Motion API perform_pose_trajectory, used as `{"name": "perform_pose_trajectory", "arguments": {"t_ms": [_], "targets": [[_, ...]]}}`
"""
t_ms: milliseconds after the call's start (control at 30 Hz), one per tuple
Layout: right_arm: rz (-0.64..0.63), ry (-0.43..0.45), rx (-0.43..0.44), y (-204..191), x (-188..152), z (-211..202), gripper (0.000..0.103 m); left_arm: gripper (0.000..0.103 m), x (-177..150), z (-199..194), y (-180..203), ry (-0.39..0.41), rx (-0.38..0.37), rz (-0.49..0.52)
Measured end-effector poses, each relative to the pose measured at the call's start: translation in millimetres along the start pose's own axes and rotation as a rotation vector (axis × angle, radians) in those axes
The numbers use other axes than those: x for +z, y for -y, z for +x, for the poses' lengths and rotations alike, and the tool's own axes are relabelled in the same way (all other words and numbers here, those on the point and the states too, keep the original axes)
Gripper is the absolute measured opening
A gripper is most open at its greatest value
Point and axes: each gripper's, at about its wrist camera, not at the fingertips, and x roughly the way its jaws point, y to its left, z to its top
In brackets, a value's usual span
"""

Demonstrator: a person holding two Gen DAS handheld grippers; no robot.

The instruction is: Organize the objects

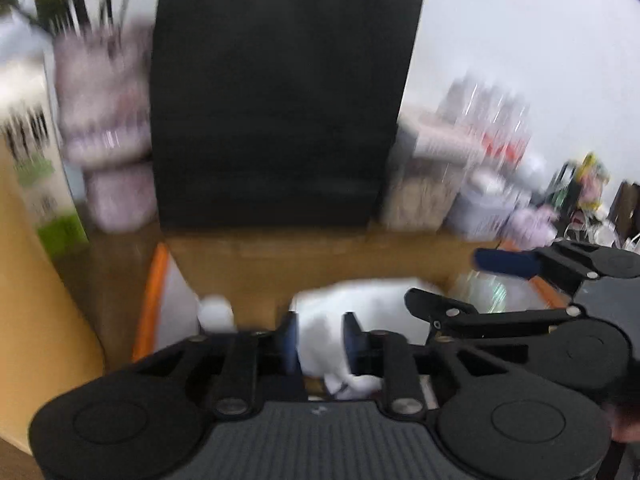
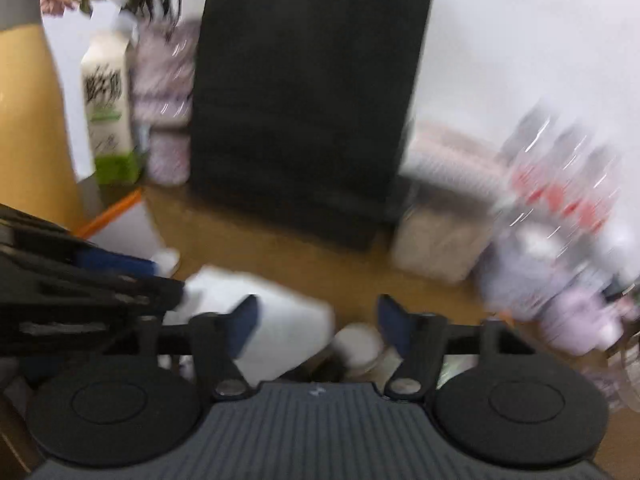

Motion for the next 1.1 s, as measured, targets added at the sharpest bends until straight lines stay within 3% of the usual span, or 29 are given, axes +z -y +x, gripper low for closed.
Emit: {"name": "perform_pose_trajectory", "arguments": {"t_ms": [33,133,267,333,367,467,533,600,667,733,833,933,1000,1100], "targets": [[-0.003,0.020,-0.019,3,4,-7,0.084,0.049,3,-10,2,0.021,0.011,0.001],[0.057,0.032,0.016,19,11,-30,0.101,0.063,6,-41,3,0.058,0.029,0.006],[0.046,0.009,0.047,26,-1,-56,0.102,0.068,-5,-75,14,0.040,0.113,0.060],[0.060,0.009,0.038,26,-14,-75,0.102,0.088,-23,-101,17,0.071,0.118,0.075],[0.071,0.024,0.039,26,-21,-87,0.102,0.091,-38,-117,18,0.093,0.122,0.079],[0.073,0.149,-0.004,18,-57,-146,0.103,0.092,-85,-162,23,0.114,0.127,0.118],[0.073,0.187,0.004,14,-83,-183,0.103,0.092,-123,-195,25,0.107,0.135,0.122],[0.082,0.188,0.060,-1,-112,-219,0.103,0.094,-162,-233,31,0.130,0.140,0.081],[0.050,0.155,0.148,-19,-140,-247,0.103,0.102,-199,-274,39,0.168,0.082,0.056],[0.002,0.104,0.166,-38,-162,-271,0.103,0.103,-227,-310,49,0.196,0.038,0.042],[0.005,0.097,0.185,-56,-185,-306,0.103,0.103,-251,-348,63,0.250,0.089,0.025],[0.103,0.112,0.222,-65,-203,-335,0.103,0.103,-275,-381,72,0.361,0.155,0.004],[0.150,0.103,0.211,-71,-213,-347,0.103,0.103,-284,-391,73,0.353,0.158,-0.014],[0.103,0.099,0.195,-83,-221,-365,0.103,0.103,-291,-397,74,0.323,0.155,-0.014]]}}
